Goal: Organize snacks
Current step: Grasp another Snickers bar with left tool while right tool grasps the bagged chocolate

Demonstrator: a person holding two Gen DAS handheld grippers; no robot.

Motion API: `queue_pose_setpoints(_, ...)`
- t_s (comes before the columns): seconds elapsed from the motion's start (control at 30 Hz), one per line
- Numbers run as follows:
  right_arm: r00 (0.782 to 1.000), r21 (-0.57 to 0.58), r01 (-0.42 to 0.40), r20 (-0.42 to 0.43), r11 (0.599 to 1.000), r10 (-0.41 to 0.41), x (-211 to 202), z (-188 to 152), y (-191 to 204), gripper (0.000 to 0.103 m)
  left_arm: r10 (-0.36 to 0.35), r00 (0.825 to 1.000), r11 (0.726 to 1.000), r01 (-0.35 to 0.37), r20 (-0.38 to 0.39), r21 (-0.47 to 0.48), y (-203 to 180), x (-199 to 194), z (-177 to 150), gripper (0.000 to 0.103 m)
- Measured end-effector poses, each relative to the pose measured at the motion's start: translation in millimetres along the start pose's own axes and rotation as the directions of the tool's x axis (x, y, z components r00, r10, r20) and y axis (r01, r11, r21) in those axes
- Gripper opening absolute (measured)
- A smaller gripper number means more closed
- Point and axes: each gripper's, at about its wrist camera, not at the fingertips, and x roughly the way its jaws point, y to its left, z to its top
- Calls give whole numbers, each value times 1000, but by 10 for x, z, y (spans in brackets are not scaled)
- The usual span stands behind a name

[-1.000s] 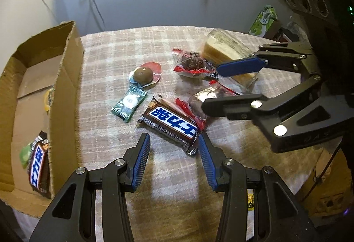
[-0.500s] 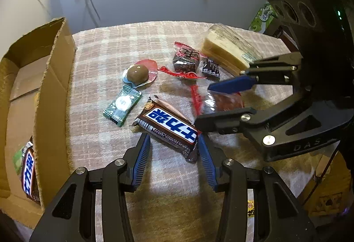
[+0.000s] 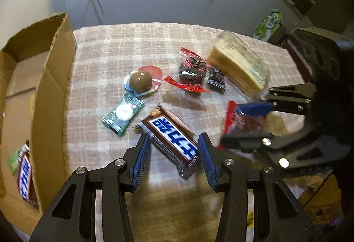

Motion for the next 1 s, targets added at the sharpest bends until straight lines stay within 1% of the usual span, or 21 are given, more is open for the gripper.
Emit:
queue_pose_setpoints(0.03, 1000, -2, 5, 1, 1000, -5, -5, -8, 2, 49, 25, 1000, 1000, -25, -9, 9, -8, 40, 16, 44)
queue_pose_setpoints(0.1, 1000, -4, 15, 5, 1000, -15, -18, -25, 5, 49, 24, 1000, 1000, -24, -14, 14, -18, 54, 55, 46)
queue_pose_setpoints(0.17, 1000, -8, 24, 6, 1000, -24, -24, -37, 14, 49, 42, 999, 998, -42, -10, 41, -60, 62, 70, 47)
queue_pose_setpoints(0.3, 999, -18, 43, 6, 999, -43, -32, -53, 39, 49, 50, 999, 997, -48, -19, 61, -81, 66, 72, 47)
queue_pose_setpoints(0.4, 999, -27, 54, 3, 998, -54, -25, -58, 57, 51, 54, 998, 997, -52, -26, 63, -61, 50, 59, 45)
queue_pose_setpoints(0.47, 998, -35, 64, -1, 997, -65, -22, -69, 71, 55, 47, 998, 997, -45, -36, 60, -103, 99, 74, 45)
queue_pose_setpoints(0.5, 998, -41, 70, -3, 997, -70, -16, -72, 77, 56, 47, 998, 997, -44, -42, 60, -107, 109, 77, 45)
queue_pose_setpoints(0.57, 997, -45, 79, -4, 996, -79, -11, -76, 86, 56, 69, 997, 996, -66, -47, 64, -145, 157, 107, 45)
queue_pose_setpoints(0.67, 996, -48, 84, -7, 995, -85, -22, -85, 104, 56, 75, 996, 995, -71, -53, 72, -183, 235, 131, 45)
queue_pose_setpoints(0.73, 994, -57, 109, -15, 992, -110, -20, -107, 118, 56, 86, 995, 994, -82, -48, 74, -180, 244, 120, 37)
queue_pose_setpoints(0.77, 992, -62, 124, -18, 990, -125, -15, -121, 119, 56, 90, 995, 994, -87, -45, 73, -168, 234, 117, 35)
queue_pose_setpoints(0.8, 991, -64, 129, -17, 990, -131, -26, -129, 116, 56, 87, 995, 994, -84, -44, 67, -165, 232, 123, 30)
queue_pose_setpoints(0.83, 991, -64, 132, -14, 989, -133, -34, -131, 115, 56, 84, 996, 995, -82, -41, 58, -165, 235, 135, 27)
queue_pose_setpoints(0.9, 991, -58, 134, -14, 989, -135, -53, -126, 104, 56, 81, 996, 995, -79, -39, 57, -142, 239, 141, 27)
queue_pose_setpoints(0.97, 988, -57, 150, -11, 987, -151, -56, -125, 104, 48, 85, 996, 995, -83, -33, 60, -138, 224, 124, 27)
queue_pose_setpoints(1.0, 987, -59, 161, -10, 985, -162, -57, -124, 107, 43, 87, 996, 995, -85, -30, 60, -137, 211, 114, 27)
